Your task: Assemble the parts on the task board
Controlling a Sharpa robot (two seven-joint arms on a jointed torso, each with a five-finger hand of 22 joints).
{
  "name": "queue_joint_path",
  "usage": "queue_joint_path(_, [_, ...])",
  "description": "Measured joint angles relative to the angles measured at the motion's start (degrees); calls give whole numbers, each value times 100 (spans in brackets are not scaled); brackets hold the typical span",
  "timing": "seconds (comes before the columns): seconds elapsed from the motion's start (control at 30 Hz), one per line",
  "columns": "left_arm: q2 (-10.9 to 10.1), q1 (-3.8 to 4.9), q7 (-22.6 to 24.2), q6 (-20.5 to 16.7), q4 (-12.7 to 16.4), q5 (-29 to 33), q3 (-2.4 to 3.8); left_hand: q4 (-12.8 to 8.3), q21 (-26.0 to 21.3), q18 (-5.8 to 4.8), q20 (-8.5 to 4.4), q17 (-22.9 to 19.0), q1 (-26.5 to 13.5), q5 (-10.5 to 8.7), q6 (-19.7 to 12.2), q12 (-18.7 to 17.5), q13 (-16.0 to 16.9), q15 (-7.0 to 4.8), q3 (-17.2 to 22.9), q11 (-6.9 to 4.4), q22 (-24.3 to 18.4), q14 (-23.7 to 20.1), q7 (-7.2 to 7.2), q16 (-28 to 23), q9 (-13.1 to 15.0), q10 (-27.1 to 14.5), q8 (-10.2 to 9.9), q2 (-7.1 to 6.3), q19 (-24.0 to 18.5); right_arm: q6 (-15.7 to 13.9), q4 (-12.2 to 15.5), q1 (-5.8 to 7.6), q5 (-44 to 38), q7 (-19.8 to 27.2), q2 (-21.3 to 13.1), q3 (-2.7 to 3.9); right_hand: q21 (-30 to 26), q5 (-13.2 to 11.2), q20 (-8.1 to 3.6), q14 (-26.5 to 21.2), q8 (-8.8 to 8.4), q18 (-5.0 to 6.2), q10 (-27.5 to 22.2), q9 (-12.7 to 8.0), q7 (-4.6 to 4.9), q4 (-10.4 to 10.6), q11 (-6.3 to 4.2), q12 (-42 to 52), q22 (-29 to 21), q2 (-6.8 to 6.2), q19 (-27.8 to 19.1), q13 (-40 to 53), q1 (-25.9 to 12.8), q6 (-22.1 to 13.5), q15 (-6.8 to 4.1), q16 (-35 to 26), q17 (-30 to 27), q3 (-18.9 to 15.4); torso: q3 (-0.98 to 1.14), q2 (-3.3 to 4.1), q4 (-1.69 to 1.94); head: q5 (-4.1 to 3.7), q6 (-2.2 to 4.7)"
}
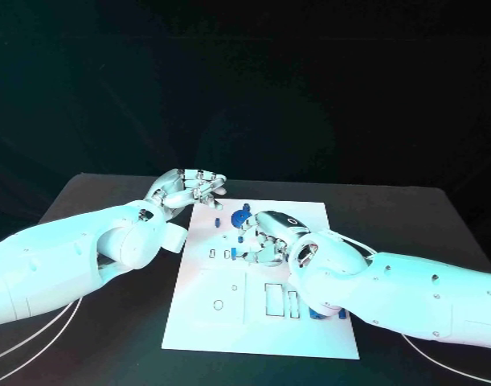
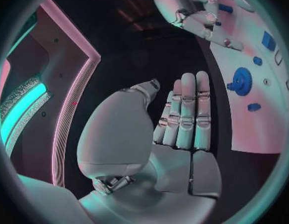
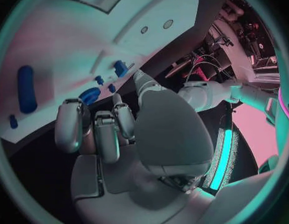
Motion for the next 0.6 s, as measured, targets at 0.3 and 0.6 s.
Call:
queue_joint_path(0.3, [-59, 37, -882, 424, -9, -1226, 1, 169, 2040, 0, -182, 3613, -477, 0, -67, 3120, 2317, -220, 90, -217, 1318, 1290, -258, 3586, 854, -905, 1302, 98, -76, 105, 446, 421, 1034, 713, -964, 24, -339, 0, -3, 0, 0, 1, -143, 5, -18, -19, -7, -102, -134, 147, -223, -123, 235, 42, 0, -79, -1, 19, -3, -52, -31, 59, -34])
queue_joint_path(0.6, [44, 294, -2623, 1082, -7, -2827, 4, 236, 2755, 1, -350, 4048, -1329, 0, -193, 4425, 3299, -381, -152, -420, 2186, 1563, -490, 3904, 1626, -734, 2295, 300, 177, 139, 558, 819, 2364, 1191, -1756, 39, -339, 0, -3, 0, 45, 0, -169, 14, -26, -8, 6, -102, -117, 145, -222, -117, 232, 69, 0, -79, -1, 58, -3, -81, -36, 116, -57])
